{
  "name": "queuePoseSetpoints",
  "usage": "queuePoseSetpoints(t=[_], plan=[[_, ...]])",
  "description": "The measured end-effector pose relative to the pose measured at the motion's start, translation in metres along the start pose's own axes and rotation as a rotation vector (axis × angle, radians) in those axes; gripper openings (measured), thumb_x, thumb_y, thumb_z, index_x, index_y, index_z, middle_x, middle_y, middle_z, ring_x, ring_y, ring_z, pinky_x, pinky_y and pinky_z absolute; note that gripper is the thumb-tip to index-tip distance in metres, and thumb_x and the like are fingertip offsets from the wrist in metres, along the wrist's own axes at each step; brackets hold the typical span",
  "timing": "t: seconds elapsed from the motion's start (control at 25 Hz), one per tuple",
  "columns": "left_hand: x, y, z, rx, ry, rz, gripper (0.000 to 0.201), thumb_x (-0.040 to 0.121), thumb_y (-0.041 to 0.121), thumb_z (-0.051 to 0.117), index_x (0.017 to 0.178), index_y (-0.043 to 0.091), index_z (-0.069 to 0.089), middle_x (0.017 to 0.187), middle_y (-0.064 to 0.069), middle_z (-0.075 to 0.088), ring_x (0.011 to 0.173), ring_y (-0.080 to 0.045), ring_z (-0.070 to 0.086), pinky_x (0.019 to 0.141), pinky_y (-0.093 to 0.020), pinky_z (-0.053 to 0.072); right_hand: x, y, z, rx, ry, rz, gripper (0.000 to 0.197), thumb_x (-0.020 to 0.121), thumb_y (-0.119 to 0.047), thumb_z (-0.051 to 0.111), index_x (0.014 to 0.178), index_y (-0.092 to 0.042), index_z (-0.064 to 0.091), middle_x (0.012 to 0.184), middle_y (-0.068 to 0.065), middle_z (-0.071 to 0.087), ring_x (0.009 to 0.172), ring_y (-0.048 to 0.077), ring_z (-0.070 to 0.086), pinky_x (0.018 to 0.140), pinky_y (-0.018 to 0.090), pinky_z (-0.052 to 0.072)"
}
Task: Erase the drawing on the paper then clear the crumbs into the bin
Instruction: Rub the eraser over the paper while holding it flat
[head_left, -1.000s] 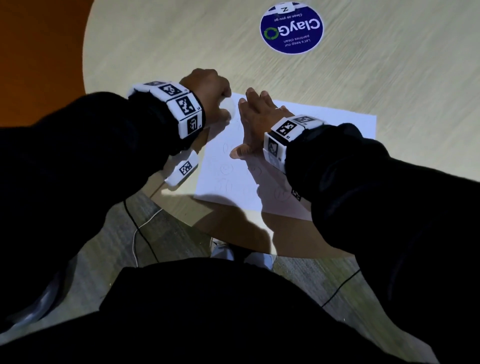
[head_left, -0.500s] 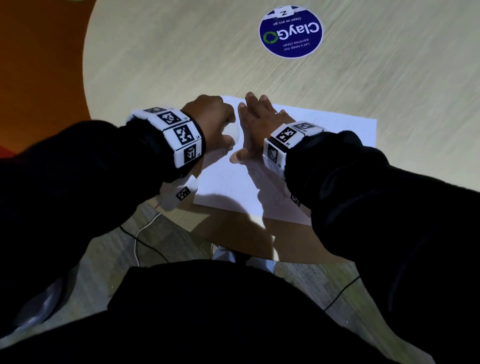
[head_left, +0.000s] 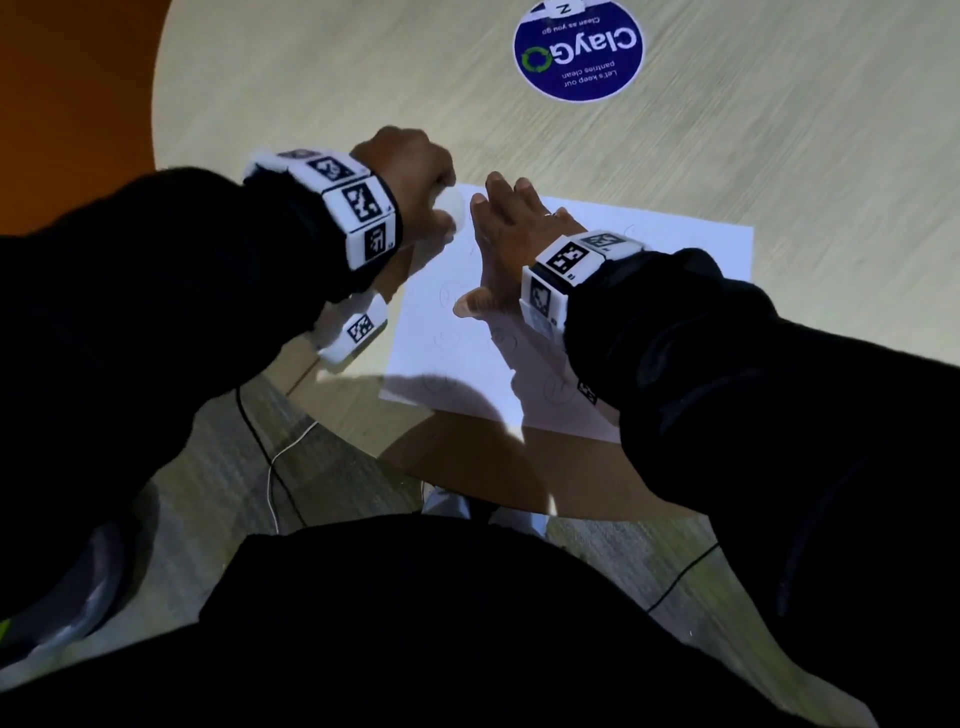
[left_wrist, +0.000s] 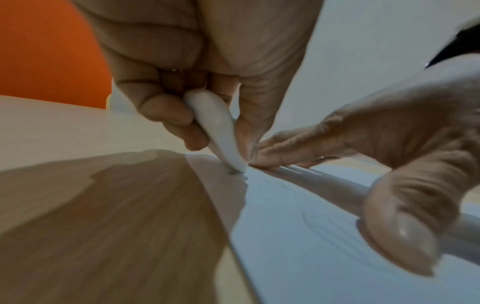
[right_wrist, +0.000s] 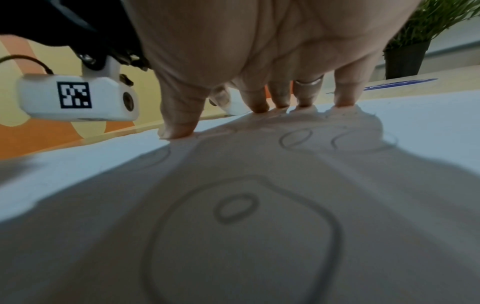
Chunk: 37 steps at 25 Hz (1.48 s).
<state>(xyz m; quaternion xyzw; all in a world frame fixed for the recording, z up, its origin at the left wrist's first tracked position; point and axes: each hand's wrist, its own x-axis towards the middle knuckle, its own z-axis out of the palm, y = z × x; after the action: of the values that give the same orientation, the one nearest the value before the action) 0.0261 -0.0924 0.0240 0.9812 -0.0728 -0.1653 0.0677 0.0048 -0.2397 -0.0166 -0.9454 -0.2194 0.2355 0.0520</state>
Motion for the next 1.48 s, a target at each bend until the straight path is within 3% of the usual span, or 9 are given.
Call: queuePoseSetpoints(t=[0.24, 0.4, 0.6, 0.8, 0.96, 1.12, 1.2, 1.32, 1.48], plan=[[-0.025, -0.007, 0.017, 0.058, -0.122, 0.087, 0.052, 0.077, 0.035, 0.077, 0.122, 0.015, 0.062, 0.101, -0.005, 0.056, 0.105, -0.030, 0.054, 0.083, -0.037, 0.045, -0.002, 0.001, -0.004, 0.020, -0.059, 0.010, 0.114, 0.073, -0.063, 0.067, 0.151, -0.012, 0.001, 0.159, 0.005, -0.010, 0.146, 0.028, -0.008, 0.113, 0.056, 0.012], [-0.001, -0.007, -0.002, -0.002, -0.003, -0.020, 0.050, 0.078, 0.032, 0.077, 0.122, 0.013, 0.062, 0.117, -0.012, 0.060, 0.114, -0.034, 0.052, 0.087, -0.037, 0.043, -0.002, -0.001, -0.004, 0.011, -0.037, 0.004, 0.112, 0.072, -0.064, 0.067, 0.150, -0.011, 0.007, 0.158, 0.005, -0.005, 0.146, 0.028, -0.003, 0.112, 0.057, 0.018], [-0.016, -0.011, 0.013, 0.074, -0.113, 0.069, 0.051, 0.077, 0.035, 0.077, 0.121, 0.014, 0.062, 0.115, -0.010, 0.061, 0.109, -0.032, 0.054, 0.086, -0.038, 0.046, -0.001, 0.001, -0.003, 0.009, -0.027, 0.002, 0.114, 0.070, -0.065, 0.068, 0.150, -0.011, 0.007, 0.158, 0.006, -0.004, 0.146, 0.028, -0.002, 0.110, 0.058, 0.018], [0.005, -0.002, -0.002, -0.019, -0.008, 0.021, 0.049, 0.079, 0.033, 0.076, 0.121, 0.012, 0.062, 0.117, -0.012, 0.062, 0.113, -0.033, 0.052, 0.088, -0.036, 0.042, -0.002, -0.001, -0.004, 0.005, -0.036, 0.010, 0.115, 0.071, -0.065, 0.066, 0.151, -0.012, 0.003, 0.159, 0.005, -0.007, 0.146, 0.027, -0.005, 0.112, 0.056, 0.016], [-0.005, 0.000, 0.013, 0.001, -0.078, 0.041, 0.052, 0.078, 0.035, 0.076, 0.124, 0.014, 0.061, 0.115, -0.007, 0.063, 0.111, -0.028, 0.054, 0.085, -0.033, 0.041, -0.006, 0.000, -0.004, 0.014, -0.042, 0.017, 0.121, 0.064, -0.080, 0.052, 0.152, -0.014, 0.003, 0.159, 0.003, -0.008, 0.147, 0.027, -0.005, 0.113, 0.055, 0.015], [0.008, -0.002, 0.000, -0.028, 0.009, -0.012, 0.047, 0.080, 0.033, 0.074, 0.118, 0.010, 0.063, 0.117, -0.012, 0.063, 0.112, -0.033, 0.054, 0.085, -0.035, 0.042, -0.004, 0.000, -0.006, -0.006, -0.039, 0.007, 0.113, 0.073, -0.064, 0.066, 0.151, -0.012, 0.004, 0.159, 0.005, -0.006, 0.146, 0.027, -0.003, 0.112, 0.056, 0.018], [0.010, -0.003, 0.000, -0.019, 0.023, -0.015, 0.044, 0.081, 0.032, 0.074, 0.117, 0.009, 0.064, 0.114, -0.012, 0.063, 0.110, -0.033, 0.055, 0.082, -0.033, 0.042, -0.001, 0.001, -0.004, -0.013, -0.024, -0.004, 0.114, 0.070, -0.065, 0.067, 0.150, -0.011, 0.007, 0.158, 0.006, -0.003, 0.145, 0.028, 0.000, 0.109, 0.057, 0.022], [0.006, -0.001, 0.009, -0.002, -0.014, 0.005, 0.049, 0.079, 0.033, 0.076, 0.121, 0.011, 0.062, 0.114, -0.009, 0.063, 0.111, -0.031, 0.054, 0.082, -0.032, 0.040, 0.002, 0.003, 0.000, -0.006, -0.018, 0.000, 0.114, 0.069, -0.067, 0.066, 0.150, -0.012, 0.008, 0.158, 0.005, -0.003, 0.146, 0.028, 0.000, 0.109, 0.057, 0.022], [0.016, -0.002, -0.001, -0.019, 0.039, -0.010, 0.046, 0.082, 0.032, 0.074, 0.121, 0.009, 0.062, 0.117, -0.012, 0.063, 0.113, -0.033, 0.054, 0.084, -0.034, 0.042, 0.002, 0.002, 0.001, -0.007, -0.007, -0.002, 0.114, 0.071, -0.067, 0.065, 0.152, -0.013, 0.004, 0.159, 0.005, -0.005, 0.146, 0.028, -0.001, 0.110, 0.056, 0.020]])
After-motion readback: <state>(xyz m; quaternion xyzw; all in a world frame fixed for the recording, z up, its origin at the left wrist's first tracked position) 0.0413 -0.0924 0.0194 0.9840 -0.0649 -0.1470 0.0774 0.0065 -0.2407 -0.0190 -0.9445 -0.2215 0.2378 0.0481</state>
